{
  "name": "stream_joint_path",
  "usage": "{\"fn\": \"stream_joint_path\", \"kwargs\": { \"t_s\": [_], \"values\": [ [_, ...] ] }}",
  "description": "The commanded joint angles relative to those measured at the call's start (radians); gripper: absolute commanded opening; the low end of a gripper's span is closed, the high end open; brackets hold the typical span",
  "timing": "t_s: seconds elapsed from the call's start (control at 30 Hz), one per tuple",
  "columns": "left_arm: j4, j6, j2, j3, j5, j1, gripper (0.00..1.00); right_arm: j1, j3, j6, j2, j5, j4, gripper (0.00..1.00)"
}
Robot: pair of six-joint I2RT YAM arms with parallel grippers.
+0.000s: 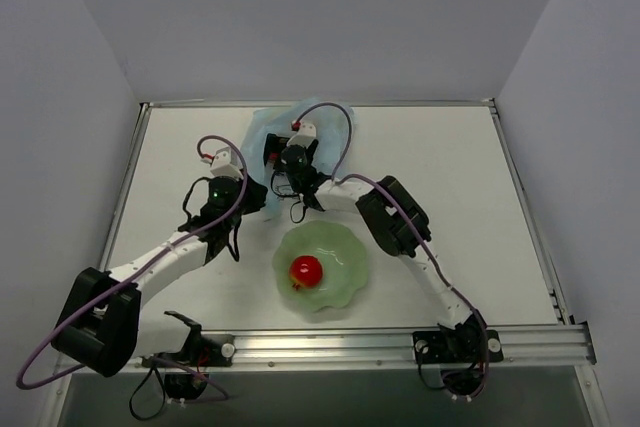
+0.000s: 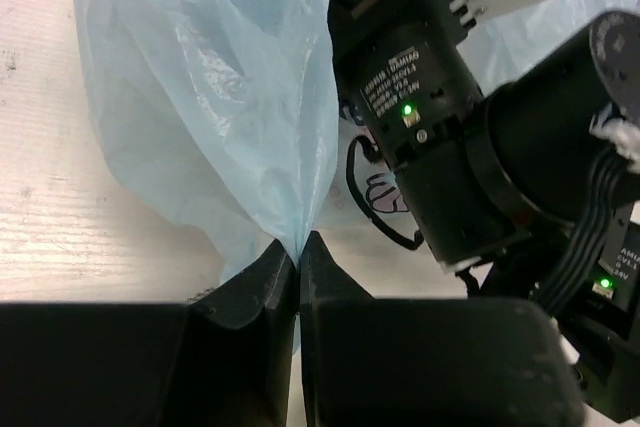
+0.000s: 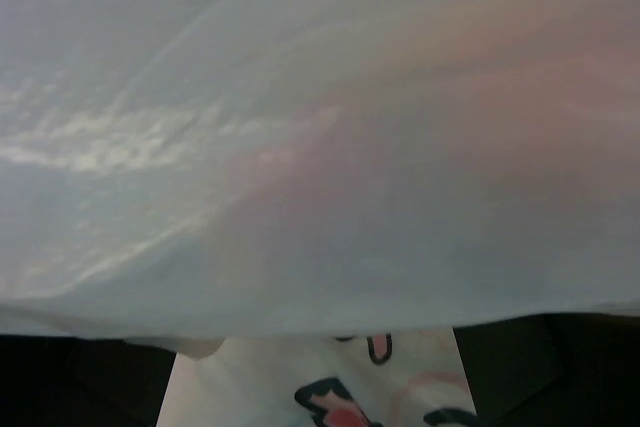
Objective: Take the fake fruits out of the plastic bag
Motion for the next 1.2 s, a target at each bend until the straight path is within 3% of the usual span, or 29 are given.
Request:
{"fn": "stream_joint_path", "kwargs": {
  "t_s": [0.0, 0.13, 0.3, 0.33, 0.37, 0.47, 0.57, 0.83, 1.17],
  "values": [
    [0.055, -0.024, 0.026, 0.02, 0.02, -0.006, 0.03, -0.012, 0.136, -0.064, 0.034, 0.043, -0.052, 1.0],
    [0.072, -0.026, 0.043, 0.014, 0.02, -0.005, 0.02, -0.021, 0.302, -0.03, 0.149, -0.001, -0.092, 1.0],
    [0.07, -0.017, 0.04, 0.013, 0.014, -0.002, 0.02, -0.038, 0.369, 0.008, 0.215, -0.034, -0.052, 0.99],
    [0.07, -0.015, 0.038, 0.013, 0.013, -0.002, 0.02, -0.046, 0.363, 0.007, 0.209, -0.046, -0.032, 0.95],
    [0.069, -0.01, 0.034, 0.014, 0.01, -0.002, 0.02, -0.049, 0.33, 0.007, 0.203, -0.055, -0.008, 0.89],
    [0.07, -0.007, 0.032, 0.014, -0.001, 0.001, 0.02, -0.055, 0.22, -0.008, 0.137, -0.075, 0.098, 0.54],
    [0.078, -0.003, 0.043, 0.022, -0.006, 0.003, 0.02, -0.058, 0.103, -0.027, 0.03, -0.104, 0.164, 0.39],
    [0.103, -0.004, 0.092, 0.077, 0.004, 0.009, 0.02, -0.075, -0.383, -0.007, -0.306, -0.281, 0.244, 0.31],
    [0.061, 0.019, 0.043, 0.074, -0.012, 0.018, 0.02, -0.078, -0.782, 0.007, -0.663, -0.509, 0.163, 0.32]
  ]
}}
